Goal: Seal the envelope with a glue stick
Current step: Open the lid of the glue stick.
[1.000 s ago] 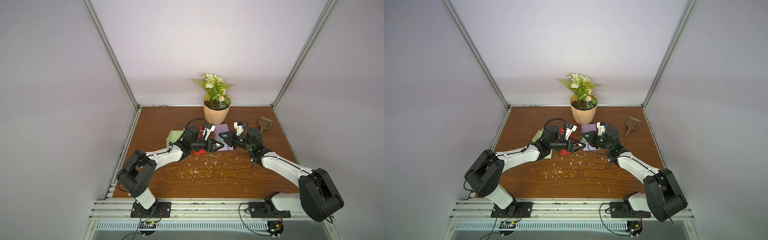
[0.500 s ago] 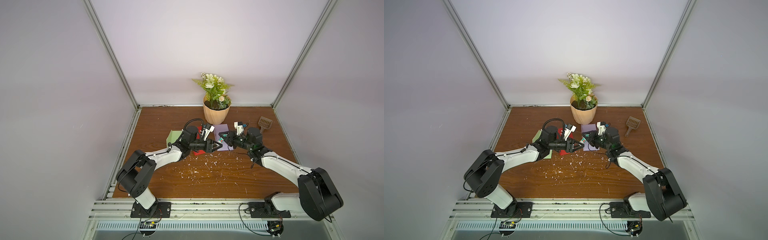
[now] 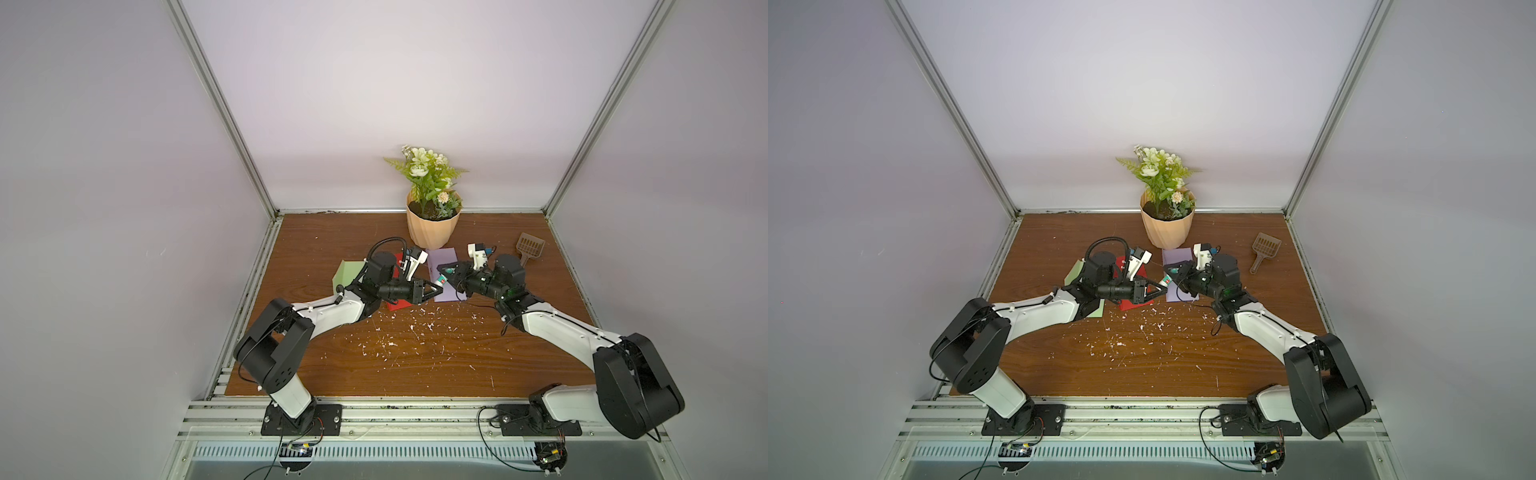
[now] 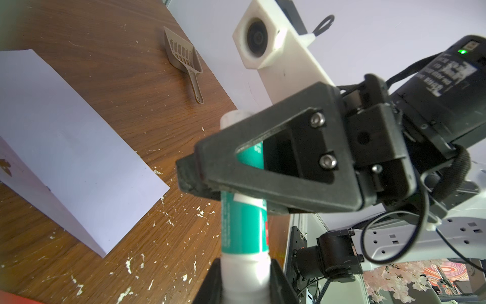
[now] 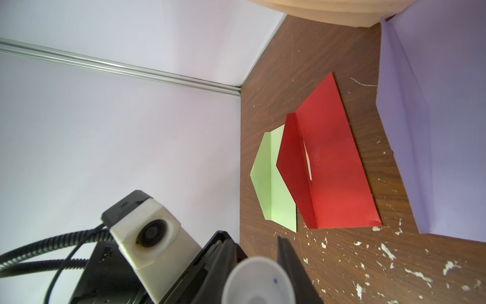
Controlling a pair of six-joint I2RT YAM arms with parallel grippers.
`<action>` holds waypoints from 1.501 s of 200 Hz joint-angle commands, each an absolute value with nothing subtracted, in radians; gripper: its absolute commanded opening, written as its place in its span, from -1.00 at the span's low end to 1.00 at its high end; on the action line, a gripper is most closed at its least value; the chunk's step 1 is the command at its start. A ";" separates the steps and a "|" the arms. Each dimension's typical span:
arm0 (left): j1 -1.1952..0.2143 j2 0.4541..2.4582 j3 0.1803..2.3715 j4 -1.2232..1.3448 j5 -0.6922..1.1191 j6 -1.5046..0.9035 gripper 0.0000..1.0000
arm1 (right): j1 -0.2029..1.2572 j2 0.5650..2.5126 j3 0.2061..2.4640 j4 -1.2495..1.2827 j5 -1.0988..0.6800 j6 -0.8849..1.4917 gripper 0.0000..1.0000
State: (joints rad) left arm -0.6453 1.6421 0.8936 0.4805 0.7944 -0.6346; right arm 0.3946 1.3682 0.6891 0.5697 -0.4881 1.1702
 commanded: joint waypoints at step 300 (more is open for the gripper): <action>-0.740 1.663 0.963 -0.240 0.511 -0.337 -0.78 | 0.265 1.309 0.778 0.226 -0.142 0.698 -1.00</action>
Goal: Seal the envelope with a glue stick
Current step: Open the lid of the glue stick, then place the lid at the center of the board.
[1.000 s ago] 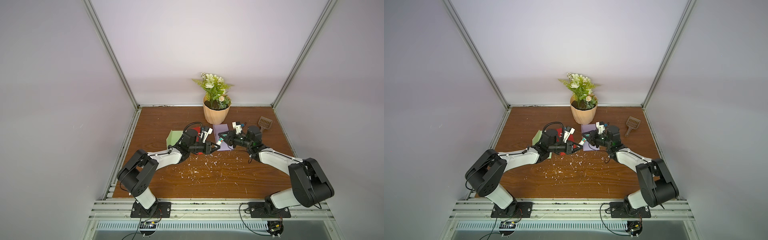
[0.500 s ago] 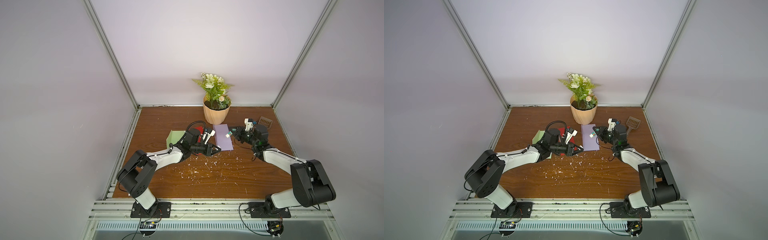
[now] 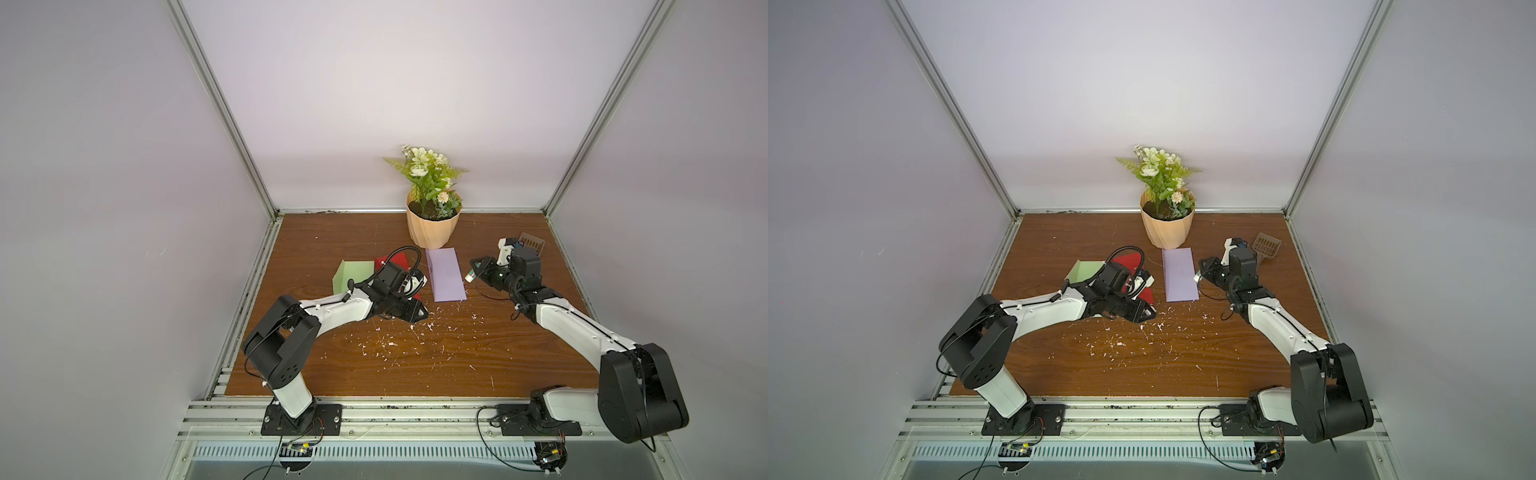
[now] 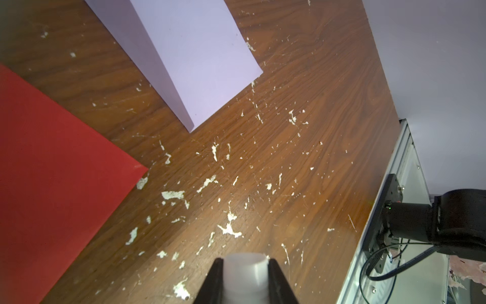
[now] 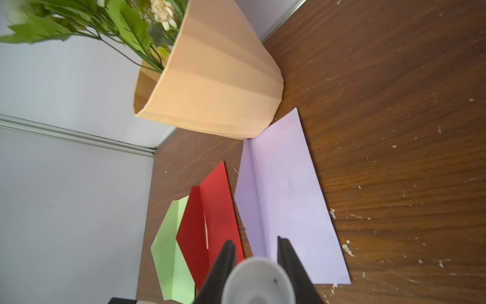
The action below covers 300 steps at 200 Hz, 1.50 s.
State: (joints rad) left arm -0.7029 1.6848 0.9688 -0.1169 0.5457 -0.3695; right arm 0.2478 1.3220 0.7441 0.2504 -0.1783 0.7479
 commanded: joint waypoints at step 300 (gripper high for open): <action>-0.834 1.796 1.088 -0.577 0.326 -0.303 0.07 | 0.322 1.323 0.728 0.288 -0.163 0.718 -1.00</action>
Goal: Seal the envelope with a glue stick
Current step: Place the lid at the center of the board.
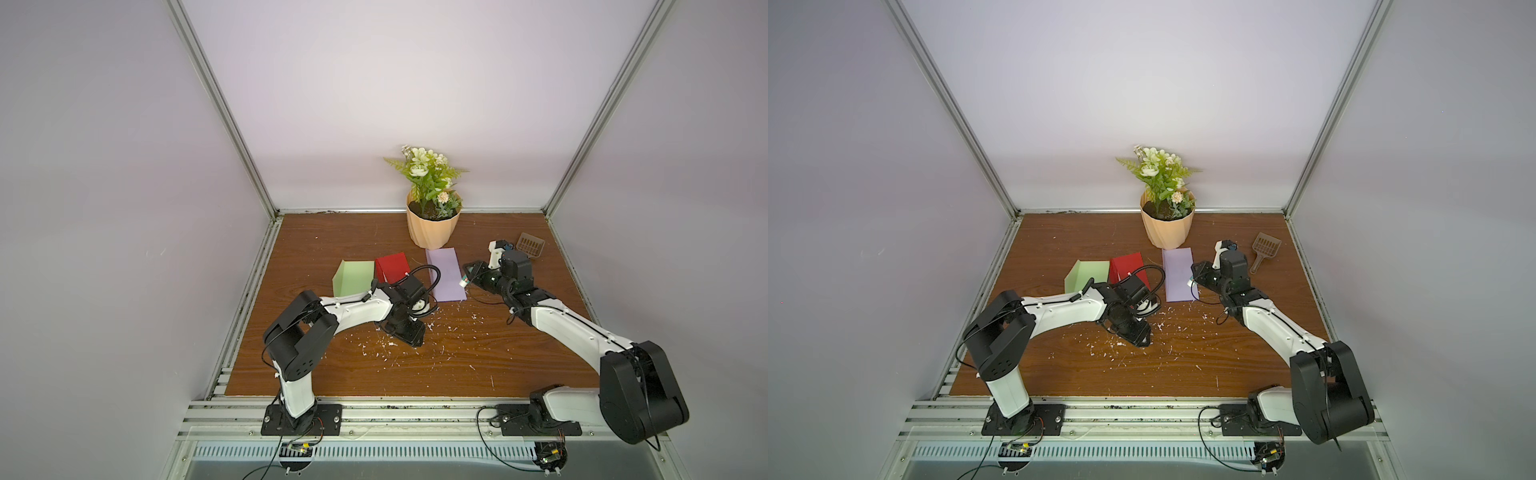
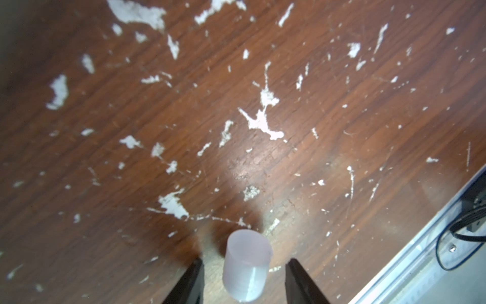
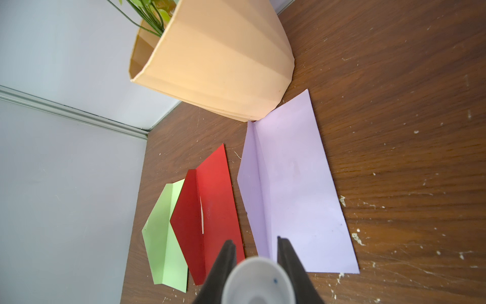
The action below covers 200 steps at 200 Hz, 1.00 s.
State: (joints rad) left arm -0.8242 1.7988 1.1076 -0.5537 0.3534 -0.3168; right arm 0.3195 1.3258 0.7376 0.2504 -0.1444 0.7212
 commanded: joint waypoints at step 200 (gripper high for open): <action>-0.848 1.709 1.075 -0.500 0.428 -0.279 0.40 | 0.348 1.358 0.738 0.267 -0.153 0.687 -1.00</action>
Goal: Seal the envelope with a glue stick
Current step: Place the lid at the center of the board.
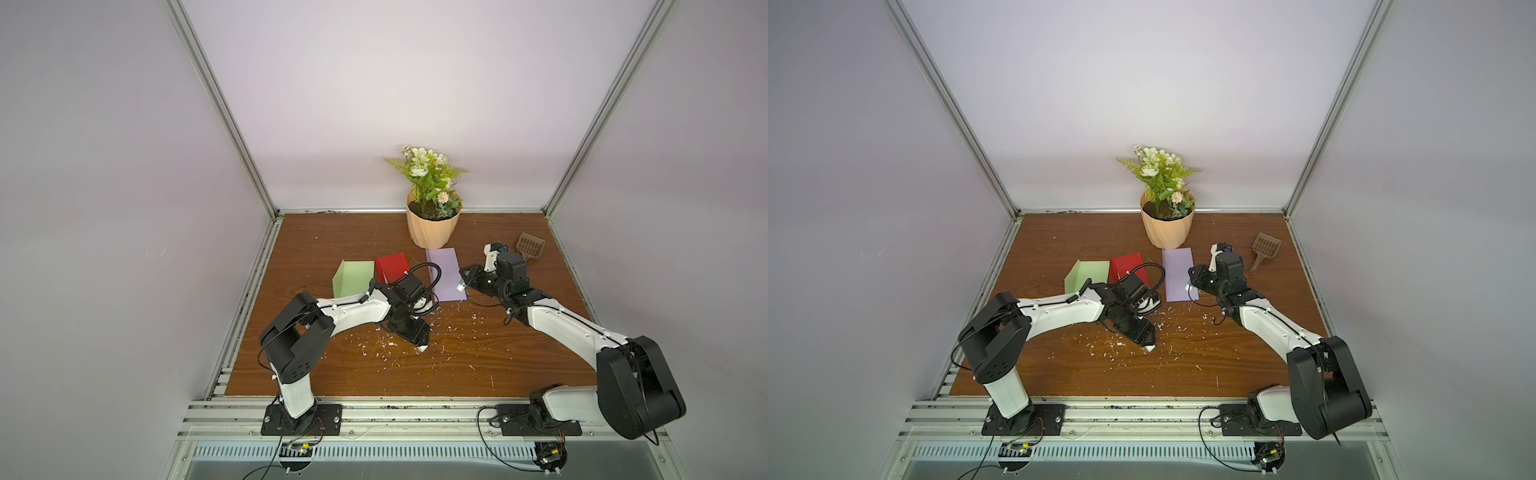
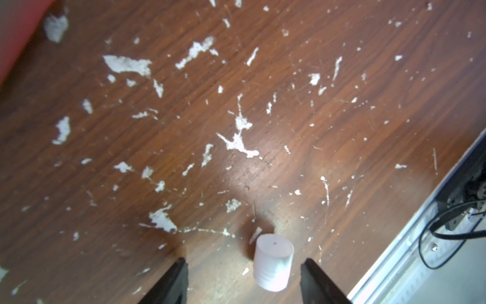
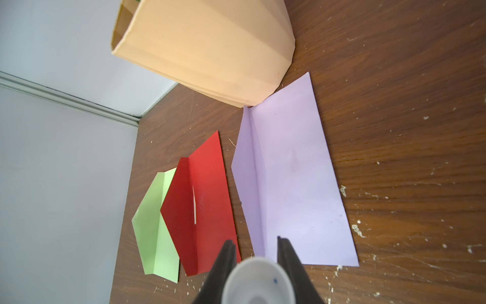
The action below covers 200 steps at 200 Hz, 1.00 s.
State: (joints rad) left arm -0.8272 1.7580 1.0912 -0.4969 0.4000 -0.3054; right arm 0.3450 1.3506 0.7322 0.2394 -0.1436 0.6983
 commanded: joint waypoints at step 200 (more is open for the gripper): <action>-0.766 1.567 1.071 -0.158 0.484 -0.358 0.79 | 0.398 1.330 0.694 0.415 -0.408 0.783 -1.00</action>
